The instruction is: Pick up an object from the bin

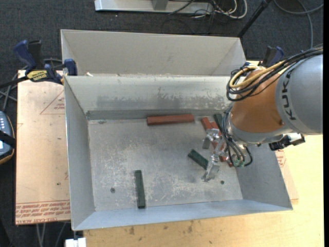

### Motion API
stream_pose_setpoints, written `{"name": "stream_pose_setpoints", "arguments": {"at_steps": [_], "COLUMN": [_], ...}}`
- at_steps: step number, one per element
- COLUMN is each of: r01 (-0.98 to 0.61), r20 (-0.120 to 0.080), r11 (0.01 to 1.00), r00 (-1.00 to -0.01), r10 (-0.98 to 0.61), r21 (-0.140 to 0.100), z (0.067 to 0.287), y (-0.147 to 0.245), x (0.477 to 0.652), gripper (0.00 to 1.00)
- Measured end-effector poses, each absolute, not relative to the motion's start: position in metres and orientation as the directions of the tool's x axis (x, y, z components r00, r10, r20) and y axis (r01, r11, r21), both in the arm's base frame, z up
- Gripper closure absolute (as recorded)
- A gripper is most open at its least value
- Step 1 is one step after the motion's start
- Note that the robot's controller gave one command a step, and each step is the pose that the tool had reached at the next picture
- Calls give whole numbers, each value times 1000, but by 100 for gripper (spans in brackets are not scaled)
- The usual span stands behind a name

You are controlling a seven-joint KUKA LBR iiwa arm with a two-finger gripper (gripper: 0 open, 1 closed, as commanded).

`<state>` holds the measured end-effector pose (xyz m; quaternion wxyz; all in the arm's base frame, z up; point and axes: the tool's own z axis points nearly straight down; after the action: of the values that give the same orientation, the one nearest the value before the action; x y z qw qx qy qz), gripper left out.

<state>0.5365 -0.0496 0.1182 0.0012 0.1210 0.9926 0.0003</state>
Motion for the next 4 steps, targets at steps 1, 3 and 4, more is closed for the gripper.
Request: {"name": "stream_pose_setpoints", "arguments": {"at_steps": [1, 3, 4], "r01": [324, 377, 379], "r20": [-2, 0, 0], "r11": [946, 926, 925], "r00": [-946, -926, -925], "r10": [324, 377, 379], "r21": [2, 5, 4], "z": [74, 58, 62], "y": [-46, -46, -46], "x": [540, 540, 540], "gripper": [0, 100, 100]}}
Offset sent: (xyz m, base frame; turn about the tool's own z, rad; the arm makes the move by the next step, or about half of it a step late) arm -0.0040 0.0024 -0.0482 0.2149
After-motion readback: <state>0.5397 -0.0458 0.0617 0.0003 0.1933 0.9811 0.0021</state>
